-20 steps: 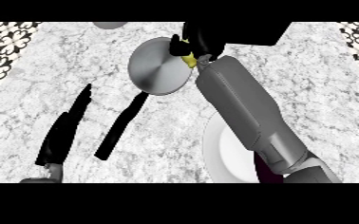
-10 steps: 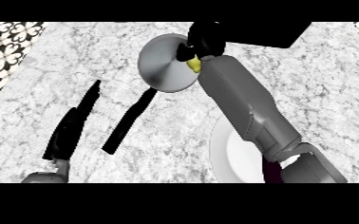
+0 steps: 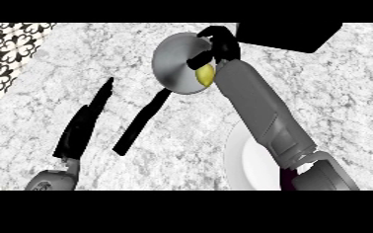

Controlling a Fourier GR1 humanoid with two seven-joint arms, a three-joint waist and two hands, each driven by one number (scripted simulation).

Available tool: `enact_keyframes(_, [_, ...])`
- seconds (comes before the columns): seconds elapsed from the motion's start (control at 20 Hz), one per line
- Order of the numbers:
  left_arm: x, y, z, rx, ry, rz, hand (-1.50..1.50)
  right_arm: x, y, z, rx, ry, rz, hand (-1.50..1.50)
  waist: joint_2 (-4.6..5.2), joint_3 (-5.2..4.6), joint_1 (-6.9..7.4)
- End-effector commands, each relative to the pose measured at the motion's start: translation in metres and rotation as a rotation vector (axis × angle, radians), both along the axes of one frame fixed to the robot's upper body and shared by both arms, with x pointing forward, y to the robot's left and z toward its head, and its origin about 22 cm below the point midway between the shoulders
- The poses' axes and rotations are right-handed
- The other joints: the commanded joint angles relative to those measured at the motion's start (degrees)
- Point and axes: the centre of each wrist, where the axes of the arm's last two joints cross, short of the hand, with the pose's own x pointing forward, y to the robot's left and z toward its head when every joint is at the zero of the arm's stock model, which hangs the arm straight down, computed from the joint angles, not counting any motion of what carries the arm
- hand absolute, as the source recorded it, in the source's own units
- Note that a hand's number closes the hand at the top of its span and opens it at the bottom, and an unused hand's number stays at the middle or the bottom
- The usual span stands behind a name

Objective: Pick the lemon from the plate and place it in the pan

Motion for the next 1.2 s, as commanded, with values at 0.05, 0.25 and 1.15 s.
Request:
enact_keyframes(0.05, [-0.001, -0.009, -0.004, -0.001, 0.013, -0.011, 0.00, 0.002, -0.002, 0.007, 0.138, -0.156, -0.053, -1.50, -0.24, 0.01, -0.03])
enact_keyframes(0.25, [0.001, 0.002, -0.001, 0.000, 0.015, 0.013, 0.00, 0.005, -0.003, 0.016, 0.229, -0.299, -0.162, -1.50, -0.48, -0.02, -0.34])
enact_keyframes(1.15, [-0.021, 0.041, -0.017, 0.000, 0.052, 0.185, 0.00, -0.006, -0.079, -0.050, 0.340, -0.513, -0.376, -1.50, -3.24, -0.13, -9.98])
